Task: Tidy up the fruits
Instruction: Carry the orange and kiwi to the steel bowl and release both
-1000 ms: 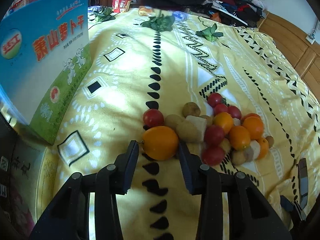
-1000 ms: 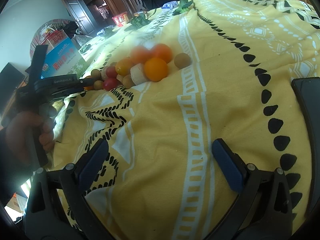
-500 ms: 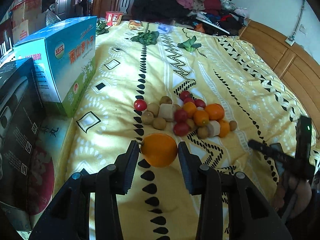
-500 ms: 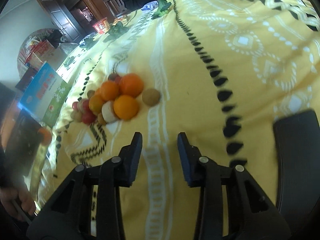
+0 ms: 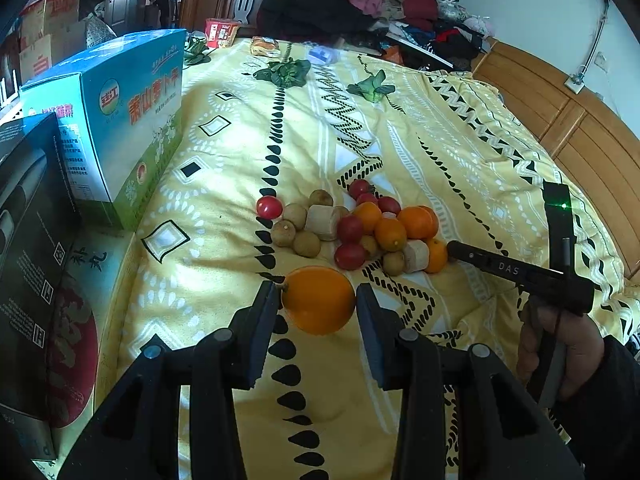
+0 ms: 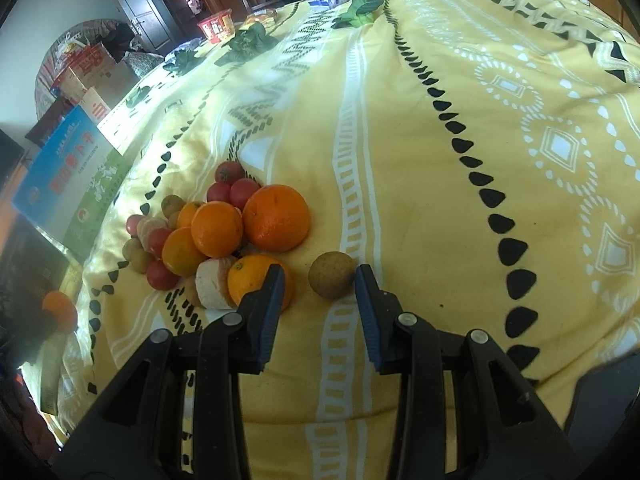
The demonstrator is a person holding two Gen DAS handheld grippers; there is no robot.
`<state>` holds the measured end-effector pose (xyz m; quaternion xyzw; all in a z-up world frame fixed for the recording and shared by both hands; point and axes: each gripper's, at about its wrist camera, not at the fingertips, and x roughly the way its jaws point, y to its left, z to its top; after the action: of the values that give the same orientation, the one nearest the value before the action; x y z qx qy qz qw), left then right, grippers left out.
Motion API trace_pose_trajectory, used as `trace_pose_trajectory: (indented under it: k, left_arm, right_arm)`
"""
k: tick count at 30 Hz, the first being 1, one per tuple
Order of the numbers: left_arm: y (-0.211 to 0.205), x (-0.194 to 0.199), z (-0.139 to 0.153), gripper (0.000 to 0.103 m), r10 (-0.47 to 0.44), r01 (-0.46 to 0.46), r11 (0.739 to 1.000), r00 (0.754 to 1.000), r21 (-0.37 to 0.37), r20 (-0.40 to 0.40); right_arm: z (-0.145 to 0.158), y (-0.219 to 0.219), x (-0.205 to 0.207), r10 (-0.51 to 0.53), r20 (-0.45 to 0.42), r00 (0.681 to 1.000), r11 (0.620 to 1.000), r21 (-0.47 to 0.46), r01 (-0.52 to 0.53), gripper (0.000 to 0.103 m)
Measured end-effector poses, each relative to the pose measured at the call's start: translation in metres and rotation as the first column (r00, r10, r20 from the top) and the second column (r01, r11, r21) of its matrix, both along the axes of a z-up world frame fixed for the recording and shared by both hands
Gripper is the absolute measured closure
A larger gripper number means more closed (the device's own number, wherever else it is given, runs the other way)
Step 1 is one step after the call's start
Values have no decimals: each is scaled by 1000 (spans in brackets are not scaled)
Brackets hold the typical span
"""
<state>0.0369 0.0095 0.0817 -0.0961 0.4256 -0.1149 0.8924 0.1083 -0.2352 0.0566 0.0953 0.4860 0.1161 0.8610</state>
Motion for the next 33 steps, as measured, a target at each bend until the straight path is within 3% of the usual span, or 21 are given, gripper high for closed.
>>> trace_pose_trajectory:
  k: [4, 9, 16, 21, 28, 33]
  left_arm:
    - [-1, 0, -2, 61, -2, 2, 1000, 1000, -2, -6]
    - [1, -1, 4, 61, 5, -5, 1000, 1000, -6, 5]
    - [19, -21, 49, 62, 43, -46, 999, 991, 20, 128]
    - [56, -41, 84, 62, 109, -114, 993, 975, 15, 193]
    - [148, -80, 115, 62, 292, -304, 953, 925, 10, 244]
    - [234, -114, 124, 62, 452, -467, 884, 855, -3, 255]
  right_arm:
    - [-8, -9, 2, -20, -24, 1000, 999, 27, 20, 78]
    - [0, -11, -8, -18, 6, 1000, 1000, 24, 18, 78]
    - [66, 14, -36, 29, 169, 985, 999, -26, -25, 78]
    - [114, 60, -51, 118, 249, 961, 993, -32, -114, 78]
    - [151, 157, -70, 273, 297, 915, 960, -22, -279, 78]
    - [170, 242, -87, 393, 315, 864, 912, -12, -411, 78]
